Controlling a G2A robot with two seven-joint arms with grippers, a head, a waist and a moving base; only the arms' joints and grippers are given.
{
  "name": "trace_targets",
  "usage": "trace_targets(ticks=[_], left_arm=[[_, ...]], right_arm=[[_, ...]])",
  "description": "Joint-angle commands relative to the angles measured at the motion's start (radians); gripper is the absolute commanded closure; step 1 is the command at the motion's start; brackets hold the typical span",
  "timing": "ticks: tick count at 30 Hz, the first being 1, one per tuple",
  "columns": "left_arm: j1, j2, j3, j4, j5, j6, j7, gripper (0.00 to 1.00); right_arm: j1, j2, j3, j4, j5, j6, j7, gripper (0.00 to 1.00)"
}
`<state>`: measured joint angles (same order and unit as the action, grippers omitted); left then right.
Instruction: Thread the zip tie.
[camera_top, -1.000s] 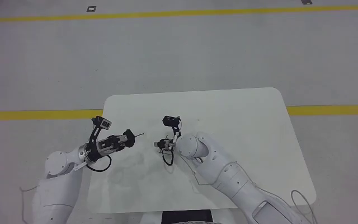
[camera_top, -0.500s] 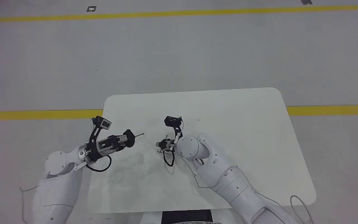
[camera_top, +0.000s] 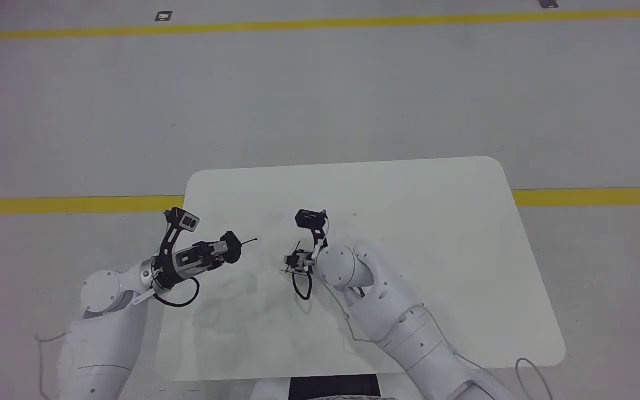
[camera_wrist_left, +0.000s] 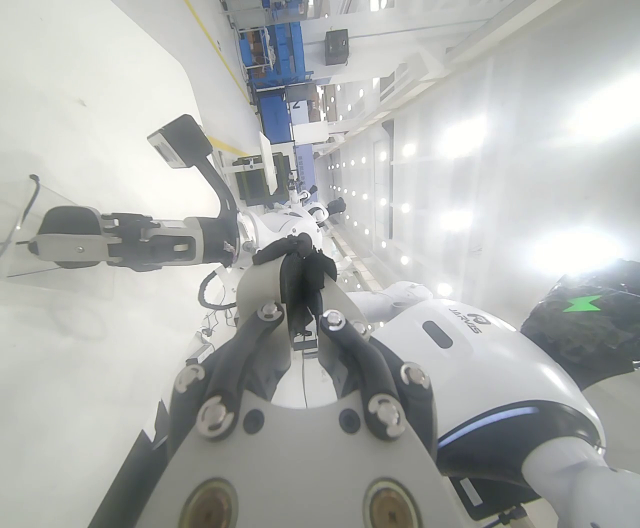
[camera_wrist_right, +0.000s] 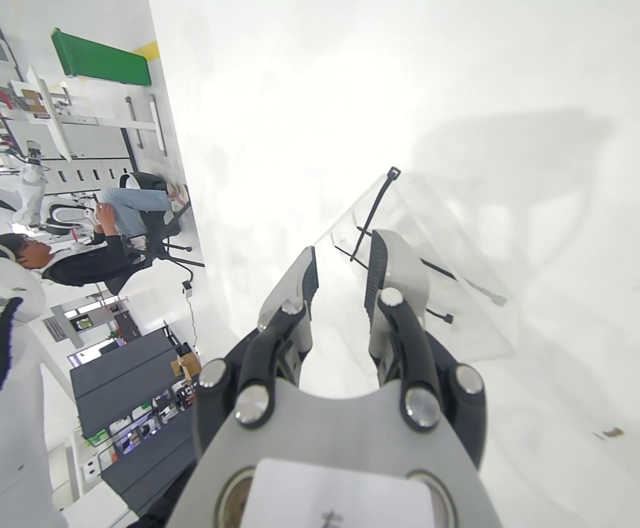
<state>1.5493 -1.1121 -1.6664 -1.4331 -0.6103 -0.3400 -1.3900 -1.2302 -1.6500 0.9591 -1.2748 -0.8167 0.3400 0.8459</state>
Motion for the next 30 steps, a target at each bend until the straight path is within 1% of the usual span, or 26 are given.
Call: trace_targets(ticks=[1,5,13,15,17,18,25,30], left_arm=[[0.0,0.0,0.0,0.0,0.0,0.0,0.0,1.0],[0.0,0.0,0.0,0.0,0.0,0.0,0.0,1.0],[0.0,0.0,0.0,0.0,0.0,0.0,0.0,1.0],[0.0,0.0,0.0,0.0,0.0,0.0,0.0,1.0],[0.0,0.0,0.0,0.0,0.0,0.0,0.0,1.0],[0.0,0.0,0.0,0.0,0.0,0.0,0.0,1.0],[0.0,0.0,0.0,0.0,0.0,0.0,0.0,1.0],[0.0,0.0,0.0,0.0,0.0,0.0,0.0,1.0]], right_arm=[[-0.006,-0.004,0.006,-0.002,-0.014,0.0,0.005,0.79],[-0.015,-0.015,0.017,-0.002,-0.038,0.0,0.011,0.76],[-0.011,-0.039,0.028,0.026,-0.064,0.0,0.018,0.78],[-0.01,-0.044,0.031,0.032,-0.064,0.0,0.018,0.8],[-0.008,-0.049,0.034,0.038,-0.065,0.0,0.016,0.8],[-0.007,-0.051,0.035,0.041,-0.065,0.0,0.015,0.82],[0.004,-0.065,0.038,0.068,-0.066,0.0,0.003,0.82],[0.015,-0.075,0.039,0.093,-0.066,0.0,0.001,0.79]])
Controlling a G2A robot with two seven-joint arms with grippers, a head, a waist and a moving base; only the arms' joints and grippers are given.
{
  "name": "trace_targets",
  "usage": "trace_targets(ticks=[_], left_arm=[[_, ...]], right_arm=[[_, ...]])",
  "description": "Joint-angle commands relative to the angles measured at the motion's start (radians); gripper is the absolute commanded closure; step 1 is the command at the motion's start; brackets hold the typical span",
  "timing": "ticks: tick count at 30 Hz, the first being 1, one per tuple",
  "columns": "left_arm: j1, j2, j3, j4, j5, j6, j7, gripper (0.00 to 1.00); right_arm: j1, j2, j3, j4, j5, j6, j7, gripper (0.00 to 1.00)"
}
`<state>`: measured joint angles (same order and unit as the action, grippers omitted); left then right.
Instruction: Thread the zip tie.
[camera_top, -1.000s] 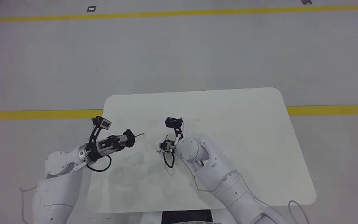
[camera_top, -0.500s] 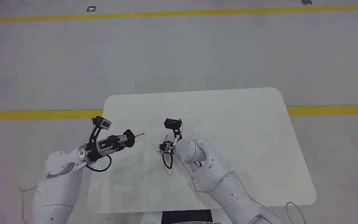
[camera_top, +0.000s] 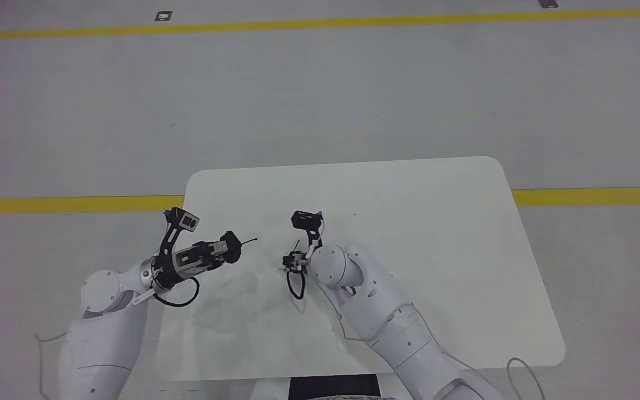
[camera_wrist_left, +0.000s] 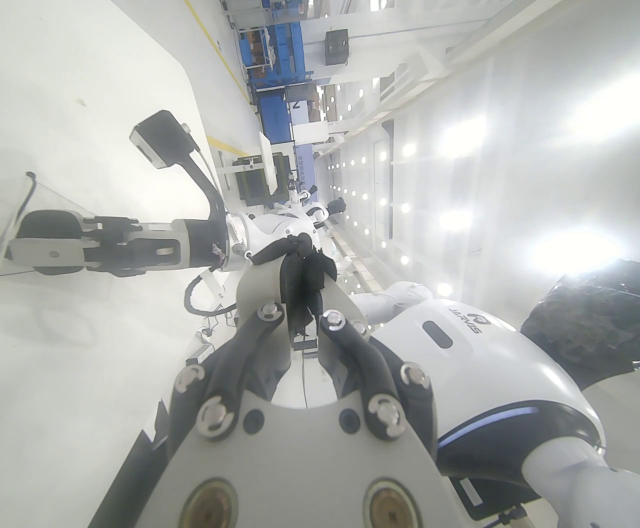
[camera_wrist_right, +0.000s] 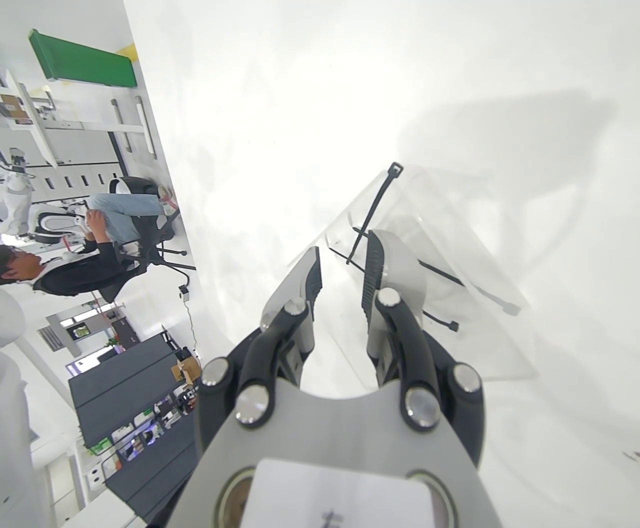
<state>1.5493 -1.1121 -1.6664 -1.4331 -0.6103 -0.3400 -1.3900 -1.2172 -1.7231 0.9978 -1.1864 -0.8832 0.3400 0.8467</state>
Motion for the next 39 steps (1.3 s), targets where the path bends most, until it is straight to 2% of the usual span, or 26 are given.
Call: trace_targets(ticks=[1,10,19,27,36,39], left_arm=[[0.0,0.0,0.0,0.0,0.0,0.0,0.0,1.0],[0.0,0.0,0.0,0.0,0.0,0.0,0.0,1.0],[0.0,0.0,0.0,0.0,0.0,0.0,0.0,1.0],[0.0,0.0,0.0,0.0,0.0,0.0,0.0,1.0],[0.0,0.0,0.0,0.0,0.0,0.0,0.0,1.0],[0.0,0.0,0.0,0.0,0.0,0.0,0.0,1.0]], right_arm=[[0.004,-0.003,0.001,0.008,0.001,0.0,-0.001,0.79],[0.02,-0.013,0.006,0.043,0.028,0.0,-0.016,0.82],[0.023,-0.012,0.007,0.071,0.063,-0.007,-0.056,0.83],[0.023,-0.004,0.017,0.09,0.104,-0.043,-0.09,0.9],[0.029,0.003,0.014,0.111,0.134,-0.059,-0.112,1.0],[0.031,0.005,0.011,0.114,0.141,-0.061,-0.118,1.0]])
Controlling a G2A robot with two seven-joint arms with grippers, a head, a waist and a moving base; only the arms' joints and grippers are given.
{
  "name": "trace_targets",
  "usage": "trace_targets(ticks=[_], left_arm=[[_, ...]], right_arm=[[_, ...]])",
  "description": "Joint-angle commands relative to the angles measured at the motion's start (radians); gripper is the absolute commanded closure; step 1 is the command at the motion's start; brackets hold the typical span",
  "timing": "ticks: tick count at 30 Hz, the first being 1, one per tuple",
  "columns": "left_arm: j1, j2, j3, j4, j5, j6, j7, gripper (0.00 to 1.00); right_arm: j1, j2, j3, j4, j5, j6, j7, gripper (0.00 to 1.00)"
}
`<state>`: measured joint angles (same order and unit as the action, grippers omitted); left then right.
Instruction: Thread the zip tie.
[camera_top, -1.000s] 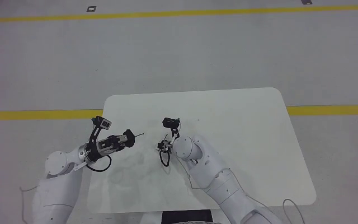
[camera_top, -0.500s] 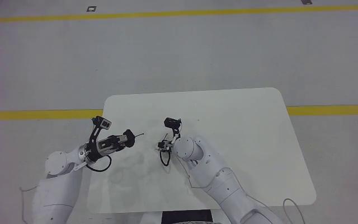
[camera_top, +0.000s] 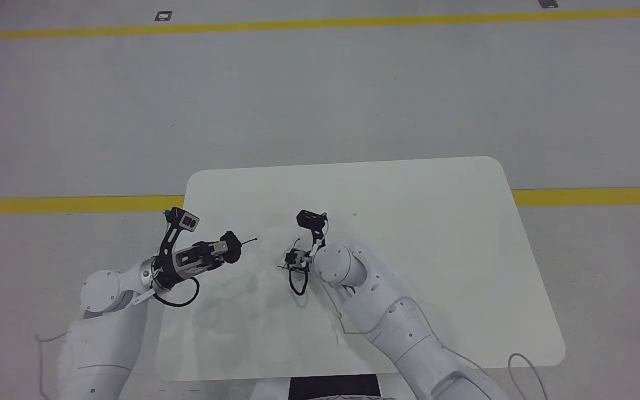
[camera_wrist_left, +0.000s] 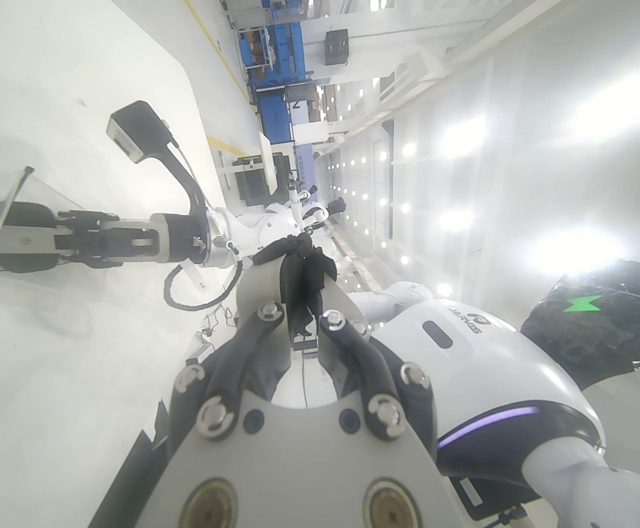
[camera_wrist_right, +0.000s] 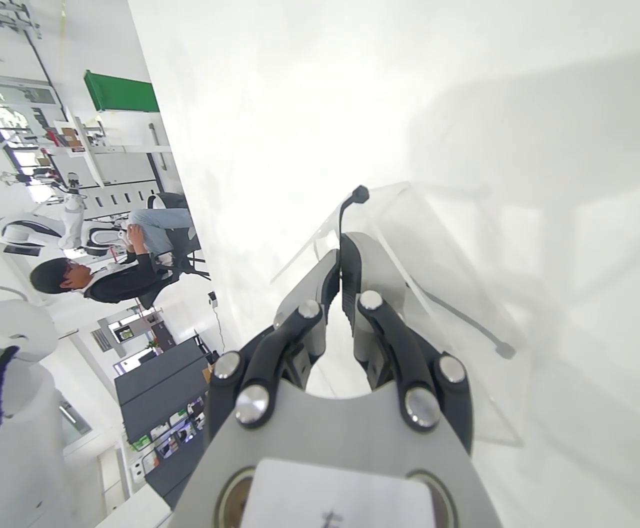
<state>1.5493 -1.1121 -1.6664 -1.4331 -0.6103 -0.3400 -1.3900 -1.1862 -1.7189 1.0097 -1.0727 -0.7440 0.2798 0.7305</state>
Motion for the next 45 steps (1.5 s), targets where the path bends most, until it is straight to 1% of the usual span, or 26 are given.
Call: trace_targets(ticks=[1,4,7,14,18,21,22,26,28,31,34,38,40,45], left_arm=[[0.0,0.0,0.0,0.0,0.0,0.0,0.0,1.0],[0.0,0.0,0.0,0.0,0.0,0.0,0.0,1.0],[0.0,0.0,0.0,0.0,0.0,0.0,0.0,1.0],[0.0,0.0,0.0,0.0,0.0,0.0,0.0,1.0],[0.0,0.0,0.0,0.0,0.0,0.0,0.0,1.0],[0.0,0.0,0.0,0.0,0.0,0.0,0.0,1.0],[0.0,0.0,0.0,0.0,0.0,0.0,0.0,1.0],[0.0,0.0,0.0,0.0,0.0,0.0,0.0,1.0],[0.0,0.0,0.0,0.0,0.0,0.0,0.0,1.0],[0.0,0.0,0.0,0.0,0.0,0.0,0.0,1.0],[0.0,0.0,0.0,0.0,0.0,0.0,0.0,1.0],[0.0,0.0,0.0,0.0,0.0,0.0,0.0,1.0],[0.0,0.0,0.0,0.0,0.0,0.0,0.0,1.0],[0.0,0.0,0.0,0.0,0.0,0.0,0.0,1.0]], right_arm=[[0.001,0.001,-0.001,-0.001,0.003,-0.001,-0.003,1.0],[-0.002,0.005,-0.001,-0.014,0.008,-0.001,-0.002,1.0],[-0.011,0.011,0.004,-0.044,0.007,0.006,0.005,1.0],[-0.057,0.033,0.022,-0.154,-0.013,0.03,0.056,1.0],[-0.084,0.048,0.046,-0.217,-0.005,0.013,0.096,1.0],[-0.106,0.061,0.074,-0.269,0.016,-0.025,0.134,1.0],[-0.115,0.066,0.087,-0.289,0.037,-0.053,0.154,1.0],[-0.134,0.081,0.125,-0.341,0.1,-0.126,0.195,1.0],[-0.134,0.084,0.13,-0.358,0.136,-0.155,0.201,1.0],[-0.113,0.085,0.117,-0.362,0.175,-0.183,0.19,1.0],[-0.07,0.079,0.086,-0.339,0.219,-0.207,0.157,1.0],[0.009,0.065,0.036,-0.273,0.281,-0.233,0.118,1.0],[0.063,0.054,0.008,-0.222,0.315,-0.234,0.095,1.0],[0.071,0.052,0.004,-0.213,0.32,-0.234,0.092,1.0]])
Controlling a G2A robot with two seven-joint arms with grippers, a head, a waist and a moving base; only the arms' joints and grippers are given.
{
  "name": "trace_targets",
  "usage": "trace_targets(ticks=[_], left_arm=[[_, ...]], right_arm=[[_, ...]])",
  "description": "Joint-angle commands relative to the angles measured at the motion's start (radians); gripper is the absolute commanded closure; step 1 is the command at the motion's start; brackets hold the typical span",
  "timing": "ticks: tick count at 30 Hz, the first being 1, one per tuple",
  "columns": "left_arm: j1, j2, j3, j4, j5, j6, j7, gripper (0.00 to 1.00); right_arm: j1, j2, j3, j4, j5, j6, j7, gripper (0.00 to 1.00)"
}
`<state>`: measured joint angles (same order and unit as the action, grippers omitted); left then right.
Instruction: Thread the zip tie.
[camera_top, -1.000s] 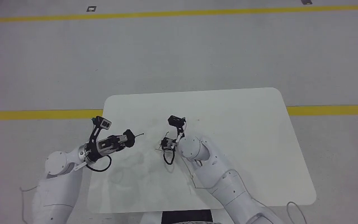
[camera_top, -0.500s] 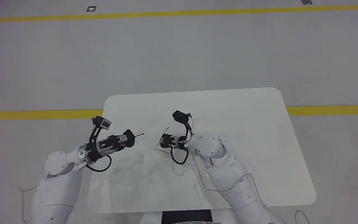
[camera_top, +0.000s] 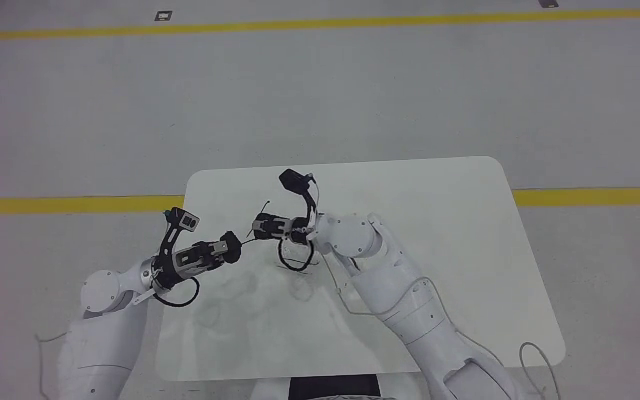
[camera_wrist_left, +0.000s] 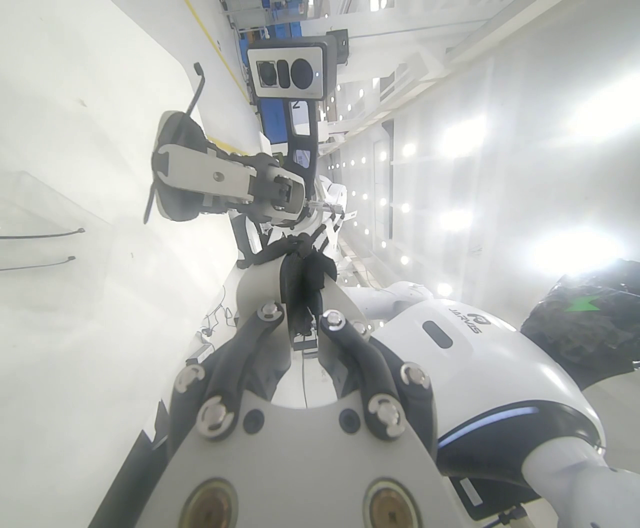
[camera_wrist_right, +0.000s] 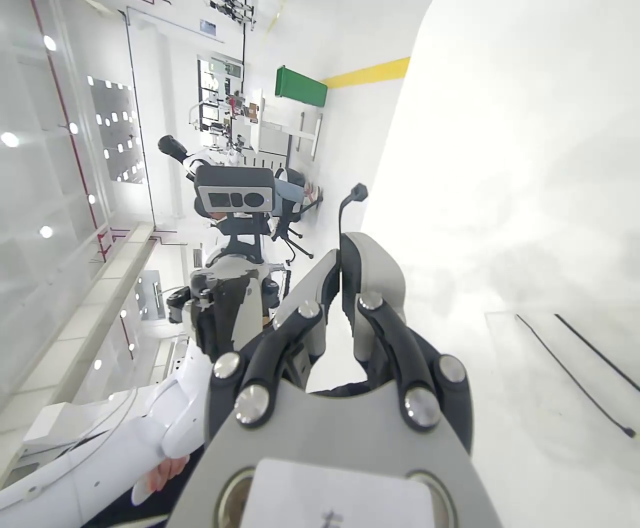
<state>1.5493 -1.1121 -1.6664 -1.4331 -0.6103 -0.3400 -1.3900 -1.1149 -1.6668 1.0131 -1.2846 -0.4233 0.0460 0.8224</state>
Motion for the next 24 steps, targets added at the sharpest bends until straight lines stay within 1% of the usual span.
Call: trace_targets(ticks=[1,15,16,17,19,24], left_arm=[[0.0,0.0,0.0,0.0,0.0,0.0,0.0,1.0],[0.0,0.0,0.0,0.0,0.0,0.0,0.0,1.0],[0.0,0.0,0.001,0.0,0.001,0.002,0.007,1.0],[0.0,0.0,0.001,-0.004,0.005,0.005,0.028,1.0],[0.006,0.004,-0.01,-0.004,0.003,0.007,0.043,1.0],[0.021,0.014,-0.039,0.005,-0.012,0.003,0.035,1.0]], right_arm=[[-0.001,0.0,0.0,-0.001,-0.001,0.0,0.0,1.0],[-0.001,0.0,0.0,-0.001,-0.001,0.0,0.0,1.0],[-0.001,0.0,0.0,-0.001,-0.001,0.0,0.0,1.0],[-0.001,0.0,0.0,-0.001,-0.001,0.0,0.0,1.0],[-0.007,0.002,-0.001,-0.002,-0.011,0.001,-0.023,1.0],[-0.012,0.011,0.001,-0.015,-0.053,0.02,-0.076,1.0]])
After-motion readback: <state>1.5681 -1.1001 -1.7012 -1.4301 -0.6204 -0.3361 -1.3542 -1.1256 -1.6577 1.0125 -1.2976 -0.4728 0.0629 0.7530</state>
